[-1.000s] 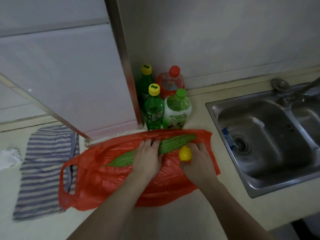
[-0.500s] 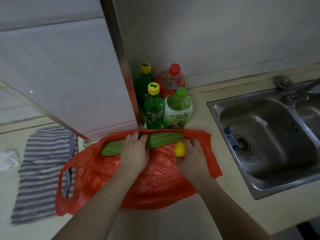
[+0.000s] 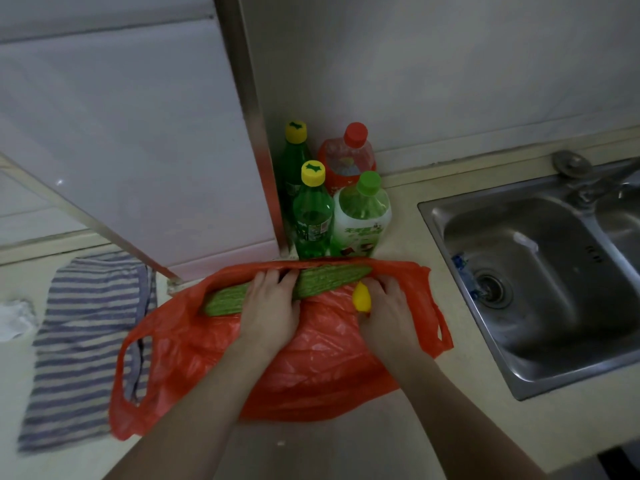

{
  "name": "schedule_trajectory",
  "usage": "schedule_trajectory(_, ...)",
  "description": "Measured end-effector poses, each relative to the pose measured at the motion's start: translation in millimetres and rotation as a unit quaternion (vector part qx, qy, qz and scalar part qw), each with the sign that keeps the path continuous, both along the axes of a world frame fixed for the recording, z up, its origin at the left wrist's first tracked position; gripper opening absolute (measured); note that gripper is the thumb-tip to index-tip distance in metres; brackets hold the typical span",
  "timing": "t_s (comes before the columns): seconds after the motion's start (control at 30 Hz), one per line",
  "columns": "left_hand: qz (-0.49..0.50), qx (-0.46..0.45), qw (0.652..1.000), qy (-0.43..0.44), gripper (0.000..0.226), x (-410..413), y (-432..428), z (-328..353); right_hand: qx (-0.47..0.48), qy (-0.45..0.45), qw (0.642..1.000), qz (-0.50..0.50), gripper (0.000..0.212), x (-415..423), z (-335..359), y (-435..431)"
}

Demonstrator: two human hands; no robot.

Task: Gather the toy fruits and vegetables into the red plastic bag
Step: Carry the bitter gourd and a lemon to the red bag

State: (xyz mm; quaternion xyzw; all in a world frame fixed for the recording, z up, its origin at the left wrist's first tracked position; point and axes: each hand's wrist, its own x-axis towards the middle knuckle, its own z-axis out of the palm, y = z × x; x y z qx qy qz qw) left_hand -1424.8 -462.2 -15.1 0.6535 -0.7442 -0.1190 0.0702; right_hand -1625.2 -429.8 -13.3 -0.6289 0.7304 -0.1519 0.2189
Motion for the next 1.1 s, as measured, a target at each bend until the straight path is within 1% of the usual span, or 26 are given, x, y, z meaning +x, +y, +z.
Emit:
schedule_trajectory(0.23, -0.026, 0.006, 0.999, 0.024, 0.062, 9, 10, 6, -0.002, 0.008, 1.000, 0.014, 0.063, 2, 6, 6)
schedule_trajectory(0.47, -0.045, 0.011, 0.997, 0.059, 0.059, 20, 23, 25, -0.012, 0.037, 0.999, 0.021, 0.062, 6, 26, 22)
schedule_trajectory(0.63, -0.058, -0.011, 0.997, 0.044, 0.058, 30, 30, 48, -0.028, 0.073, 0.996, 0.031, 0.058, 9, 54, 35)
schedule_trajectory(0.87, -0.074, -0.056, 0.996, 0.009, 0.053, 36, 48, 95, -0.044, 0.126, 0.990, 0.051, 0.059, 11, 102, 54)
schedule_trajectory(1.1, -0.053, -0.077, 0.996, -0.013, 0.050, 36, 85, 143, -0.116, 0.137, 0.980, 0.082, 0.047, 8, 156, 83)
